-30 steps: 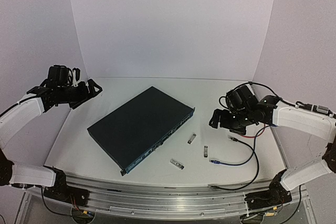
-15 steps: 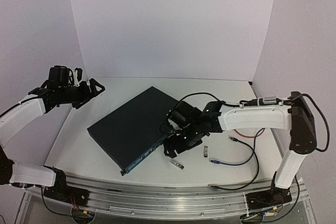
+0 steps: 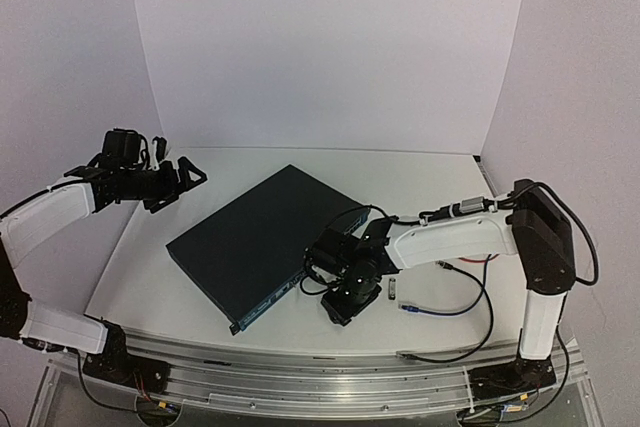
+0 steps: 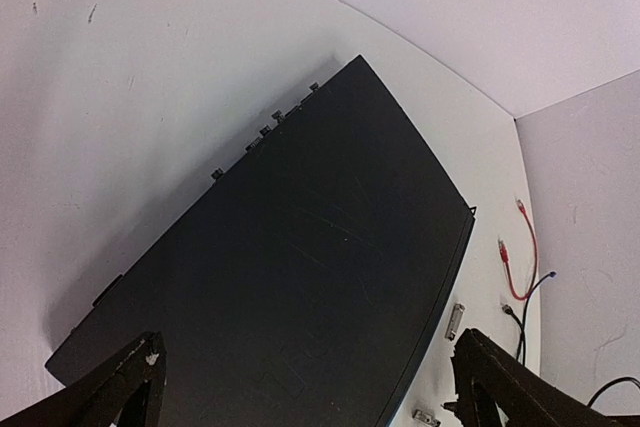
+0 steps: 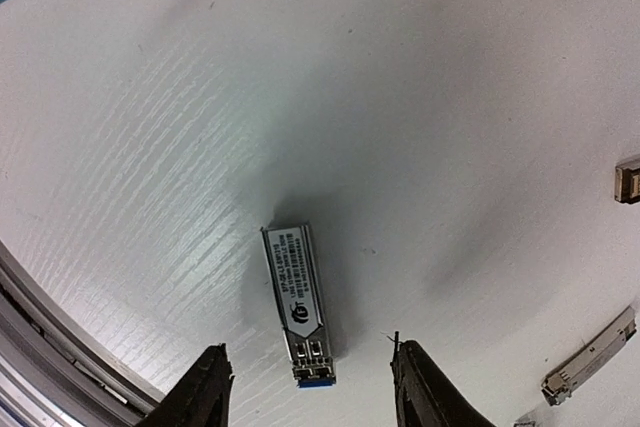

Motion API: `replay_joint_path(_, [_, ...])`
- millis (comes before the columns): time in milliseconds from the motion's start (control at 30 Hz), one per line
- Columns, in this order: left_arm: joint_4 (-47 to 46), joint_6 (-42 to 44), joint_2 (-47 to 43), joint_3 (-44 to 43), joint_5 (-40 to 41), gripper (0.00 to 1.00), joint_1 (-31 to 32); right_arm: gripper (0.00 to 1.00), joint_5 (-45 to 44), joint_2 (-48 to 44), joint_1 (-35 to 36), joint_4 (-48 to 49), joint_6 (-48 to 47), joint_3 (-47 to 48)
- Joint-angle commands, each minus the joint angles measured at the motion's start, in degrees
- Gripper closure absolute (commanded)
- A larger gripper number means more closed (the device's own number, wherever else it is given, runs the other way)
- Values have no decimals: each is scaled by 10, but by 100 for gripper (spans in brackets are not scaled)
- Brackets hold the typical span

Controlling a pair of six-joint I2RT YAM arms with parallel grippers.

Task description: Insert the plug into the switch port

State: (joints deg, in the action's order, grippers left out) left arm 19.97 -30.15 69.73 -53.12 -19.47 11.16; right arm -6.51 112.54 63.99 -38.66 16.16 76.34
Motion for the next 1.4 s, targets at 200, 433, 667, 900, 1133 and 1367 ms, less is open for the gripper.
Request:
replay_joint_path(200, [-2,8,-5,-16,-16,0,0,63,-43,43,29,-26,-27,8])
replay_joint_path(433, [-3,8,0,-16,-20,0,1,89,-62,50,32,-27,-31,1])
replay_joint_path(667, [-6,18,14,-25,-20,0,1,100,-93,27,33,-26,-23,1])
replay_joint_path(900, [-18,58,73,-62,-50,0,-1,100,-94,-17,32,-25,-60,12])
replay_joint_path(1133, [-5,116,205,-163,-74,0,-1,100,-47,-23,-4,-24,-94,33])
replay_joint_path(1367, [44,226,336,-259,-78,0,-1,100,14,-9,-45,-26,-79,89])
